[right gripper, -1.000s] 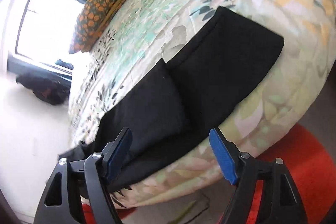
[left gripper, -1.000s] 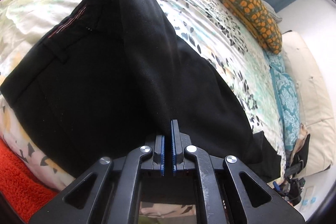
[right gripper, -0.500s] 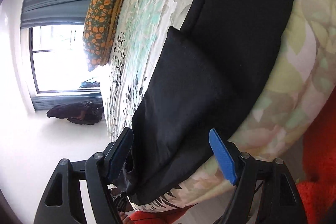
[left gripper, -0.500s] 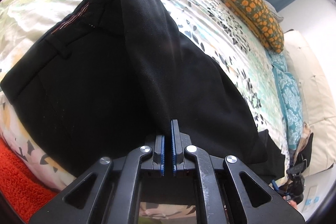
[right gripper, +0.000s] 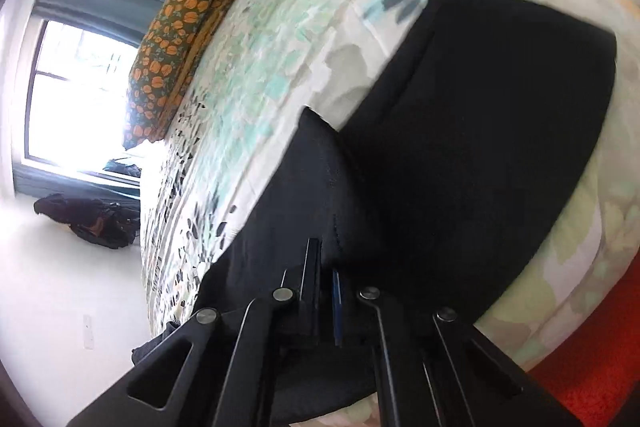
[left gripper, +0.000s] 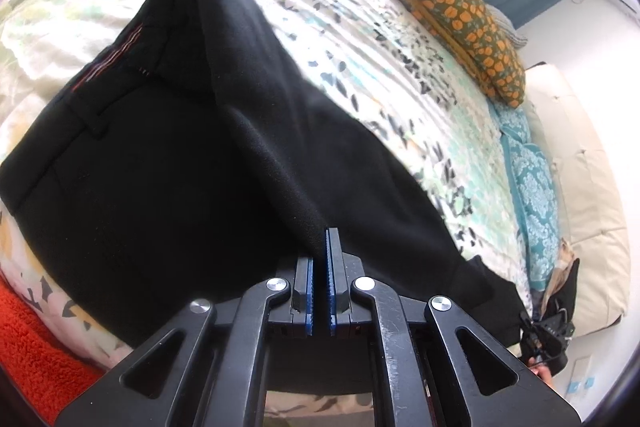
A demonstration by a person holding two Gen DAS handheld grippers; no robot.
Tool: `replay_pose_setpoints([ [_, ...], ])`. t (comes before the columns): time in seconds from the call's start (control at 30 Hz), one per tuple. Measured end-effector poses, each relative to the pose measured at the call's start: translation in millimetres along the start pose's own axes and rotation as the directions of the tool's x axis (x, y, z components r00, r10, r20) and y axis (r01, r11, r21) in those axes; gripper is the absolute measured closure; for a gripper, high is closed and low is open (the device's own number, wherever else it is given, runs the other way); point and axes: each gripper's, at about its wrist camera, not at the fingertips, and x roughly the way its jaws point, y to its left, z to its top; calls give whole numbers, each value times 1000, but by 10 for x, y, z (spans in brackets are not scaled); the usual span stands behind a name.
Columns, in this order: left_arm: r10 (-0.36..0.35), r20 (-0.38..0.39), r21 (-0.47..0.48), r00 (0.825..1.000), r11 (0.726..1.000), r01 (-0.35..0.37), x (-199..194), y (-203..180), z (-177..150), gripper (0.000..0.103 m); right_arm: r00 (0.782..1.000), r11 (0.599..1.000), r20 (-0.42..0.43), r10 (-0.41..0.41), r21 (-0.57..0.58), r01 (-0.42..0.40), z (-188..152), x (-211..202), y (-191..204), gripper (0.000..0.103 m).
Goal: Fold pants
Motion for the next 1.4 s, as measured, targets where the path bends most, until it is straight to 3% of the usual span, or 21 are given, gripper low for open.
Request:
replay_pose_setpoints([
  [0.07, -18, 26, 44, 1000, 999, 17, -142, -190, -43, 99, 998, 995, 54, 19, -99, -13, 125, -265, 223, 98],
  [0.17, -37, -6, 47, 999, 998, 37, -199, -284, -292, 99, 994, 987, 107, -36, -150, 52, 233, -510, 176, 98],
  [0.27, -20, -111, 49, 994, 999, 25, -20, -271, -666, 99, 977, 979, 89, -192, -48, 196, 237, -498, -362, 98],
  [0.4, 45, -208, 67, 977, 997, -31, 259, -270, -1009, 99, 971, 966, 18, -237, 111, 234, 138, -453, -899, 98],
  [0.5, 31, -210, 52, 977, 998, -21, 271, -289, -969, 99, 958, 958, 36, -285, 49, 284, 183, -498, -851, 98],
  [0.63, -14, -165, 24, 986, 1000, 19, 177, -344, -814, 99, 959, 961, 78, -271, -35, 274, 289, -533, -634, 98],
  [0.73, -7, -172, 83, 985, 996, 22, 185, -486, -866, 98, 939, 944, 144, -312, -62, 323, 348, -613, -572, 98],
  [0.8, 29, -209, 125, 977, 992, -3, 277, -485, -987, 98, 918, 922, 116, -379, -43, 386, 349, -545, -713, 98],
  [0.87, 65, -252, 122, 966, 992, -35, 388, -397, -1079, 98, 917, 918, 45, -397, 11, 397, 365, -435, -865, 98],
  [0.97, 58, -294, 69, 954, 997, -39, 476, -242, -1120, 98, 903, 903, 38, -428, -32, 429, 369, -395, -848, 98],
  [1.07, 88, -290, 85, 953, 994, -66, 428, -243, -1115, 89, 901, 901, 51, -430, -33, 432, 349, -419, -859, 98],
  [1.1, 105, -287, 97, 952, 992, -80, 404, -256, -1121, 85, 903, 903, 58, -426, -31, 428, 345, -438, -860, 91],
  [1.13, 126, -289, 109, 949, 989, -98, 384, -260, -1120, 66, 900, 901, 71, -431, -31, 433, 339, -465, -852, 87],
  [1.17, 148, -289, 118, 946, 986, -118, 345, -254, -1137, 38, 897, 899, 87, -433, -33, 437, 334, -501, -825, 76],
  [1.2, 170, -280, 121, 945, 983, -141, 277, -244, -1152, 22, 888, 891, 109, -447, -34, 453, 320, -551, -796, 54],
  [1.23, 182, -260, 119, 948, 981, -156, 180, -233, -1173, 21, 860, 867, 151, -488, -29, 497, 304, -628, -743, 39],
  [1.27, 176, -251, 124, 952, 981, -148, 89, -204, -1202, 21, 830, 848, 221, -513, -17, 529, 275, -755, -676, 17],
  [1.37, 164, -205, 169, 965, 977, -130, -180, -215, -1241, 22, 742, 810, 412, -529, -17, 587, 120, -1095, -386, 15],
  [1.4, 163, -153, 192, 975, 972, -132, -281, -263, -1213, 22, 736, 808, 444, -511, -44, 588, 43, -1130, -263, 15],
])
